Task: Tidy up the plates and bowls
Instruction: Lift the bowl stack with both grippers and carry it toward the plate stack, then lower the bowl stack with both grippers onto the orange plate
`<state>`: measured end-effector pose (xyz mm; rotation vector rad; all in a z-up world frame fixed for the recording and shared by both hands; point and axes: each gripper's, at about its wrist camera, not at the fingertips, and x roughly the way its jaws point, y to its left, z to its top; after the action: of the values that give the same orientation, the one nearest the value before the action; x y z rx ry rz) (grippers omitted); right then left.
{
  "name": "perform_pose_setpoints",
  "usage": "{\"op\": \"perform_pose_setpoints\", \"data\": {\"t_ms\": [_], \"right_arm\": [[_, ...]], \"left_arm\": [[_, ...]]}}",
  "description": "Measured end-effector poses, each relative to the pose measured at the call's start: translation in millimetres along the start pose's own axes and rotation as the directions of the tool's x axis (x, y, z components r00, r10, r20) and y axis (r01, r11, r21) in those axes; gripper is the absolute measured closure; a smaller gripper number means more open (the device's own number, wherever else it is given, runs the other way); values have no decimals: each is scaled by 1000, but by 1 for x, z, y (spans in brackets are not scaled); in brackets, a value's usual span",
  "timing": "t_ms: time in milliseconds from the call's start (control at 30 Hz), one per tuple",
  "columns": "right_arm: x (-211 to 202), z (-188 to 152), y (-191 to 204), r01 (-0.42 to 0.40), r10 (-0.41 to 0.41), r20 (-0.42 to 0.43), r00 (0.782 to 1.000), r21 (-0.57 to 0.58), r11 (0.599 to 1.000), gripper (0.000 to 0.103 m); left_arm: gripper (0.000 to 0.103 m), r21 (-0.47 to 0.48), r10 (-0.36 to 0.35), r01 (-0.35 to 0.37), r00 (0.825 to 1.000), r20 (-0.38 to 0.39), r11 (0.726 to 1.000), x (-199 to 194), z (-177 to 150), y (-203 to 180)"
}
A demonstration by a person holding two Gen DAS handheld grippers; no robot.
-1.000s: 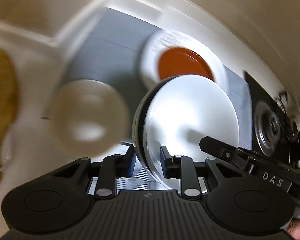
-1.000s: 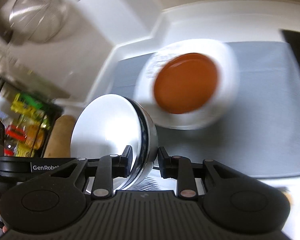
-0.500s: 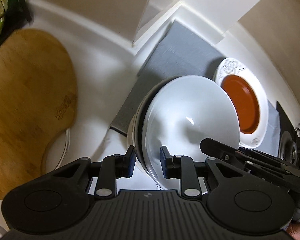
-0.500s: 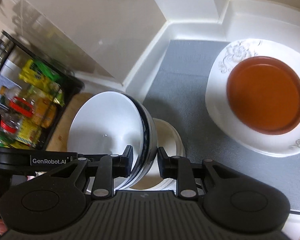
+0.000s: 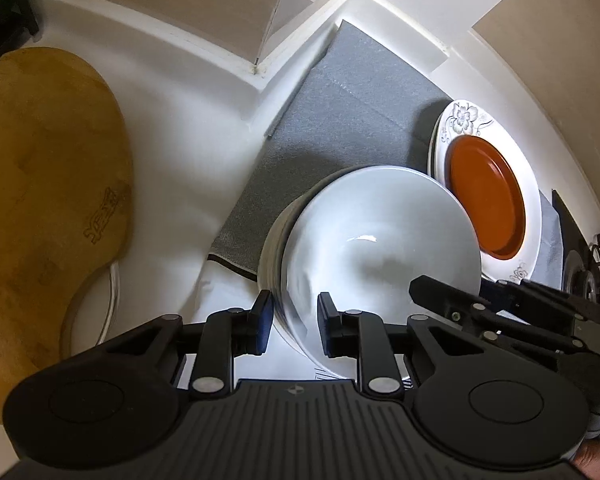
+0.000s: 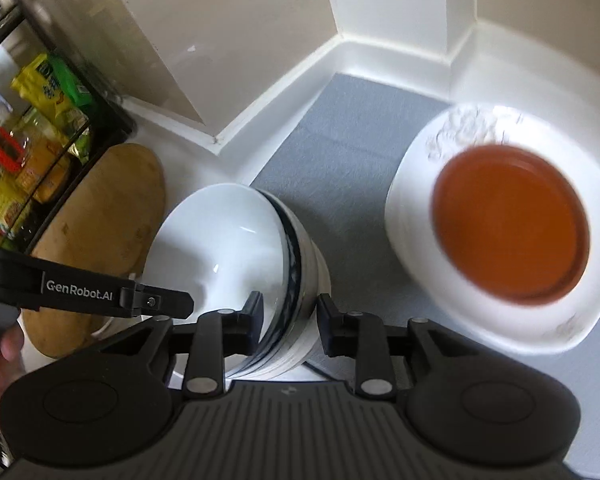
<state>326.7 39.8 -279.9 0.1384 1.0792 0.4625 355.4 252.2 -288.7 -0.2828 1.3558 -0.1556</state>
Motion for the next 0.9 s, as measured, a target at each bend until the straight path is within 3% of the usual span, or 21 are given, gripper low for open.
{"op": "perform_pose_setpoints", "data": {"t_ms": [233, 400, 467, 533, 800, 900], "right_arm": [[-5, 2, -7, -26, 26, 1, 1000, 20, 999, 68], [-18, 12, -23, -51, 46, 59, 997, 89, 995, 65], [-17, 18, -28, -84, 78, 66, 995, 105, 991, 69], [-15, 23, -28, -123, 116, 76, 990, 101, 987, 86], [-4, 23, -29, -97, 89, 73, 993, 119, 988, 90], [-4, 22, -31, -100, 90, 75, 993, 144, 985, 86]], "left_arm": [[79, -5, -8, 8, 1000, 8, 1000, -2, -1, 4], [79, -26, -28, 29, 999, 45, 999, -9, 2, 11], [79, -34, -43, 45, 997, 58, 998, -12, 5, 13], [79, -50, -52, 56, 997, 65, 997, -13, 10, 15], [80, -74, -73, 78, 995, 65, 994, -14, 17, 22], [79, -89, -85, 88, 996, 39, 992, -8, 17, 28]]}}
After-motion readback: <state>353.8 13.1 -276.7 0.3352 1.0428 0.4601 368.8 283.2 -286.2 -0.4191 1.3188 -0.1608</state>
